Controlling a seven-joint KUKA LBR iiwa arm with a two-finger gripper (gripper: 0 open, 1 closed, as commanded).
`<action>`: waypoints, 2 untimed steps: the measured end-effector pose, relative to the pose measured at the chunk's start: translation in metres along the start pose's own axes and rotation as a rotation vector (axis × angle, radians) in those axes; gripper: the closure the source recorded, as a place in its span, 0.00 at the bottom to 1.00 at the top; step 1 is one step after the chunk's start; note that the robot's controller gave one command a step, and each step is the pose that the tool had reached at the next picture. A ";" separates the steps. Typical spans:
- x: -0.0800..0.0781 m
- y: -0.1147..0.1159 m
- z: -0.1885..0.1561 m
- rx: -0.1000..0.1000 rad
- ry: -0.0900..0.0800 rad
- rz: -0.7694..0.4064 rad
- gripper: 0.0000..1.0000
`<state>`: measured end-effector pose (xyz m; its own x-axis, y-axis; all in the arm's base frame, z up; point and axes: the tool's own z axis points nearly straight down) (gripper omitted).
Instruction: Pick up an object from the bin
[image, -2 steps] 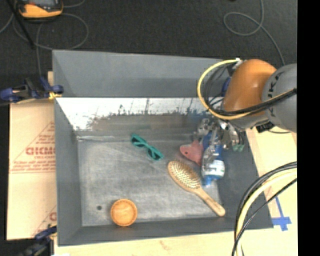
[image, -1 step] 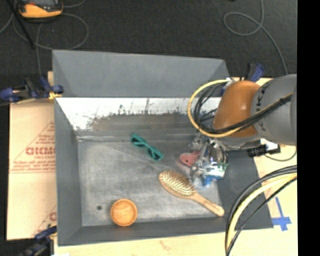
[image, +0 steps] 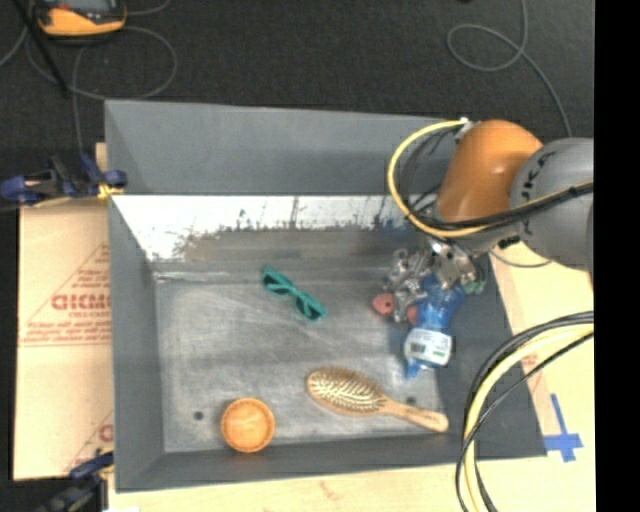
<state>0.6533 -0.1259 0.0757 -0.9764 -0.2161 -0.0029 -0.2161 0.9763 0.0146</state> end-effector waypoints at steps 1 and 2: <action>-0.003 -0.002 0.001 -0.001 -0.003 0.000 1.00; -0.002 0.001 -0.003 0.010 0.000 -0.002 1.00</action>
Offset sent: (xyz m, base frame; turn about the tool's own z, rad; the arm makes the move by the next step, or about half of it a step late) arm 0.0002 0.0001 0.0000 0.0000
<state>0.6551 -0.1241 0.0783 -0.9760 -0.2177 -0.0034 -0.2177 0.9760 0.0049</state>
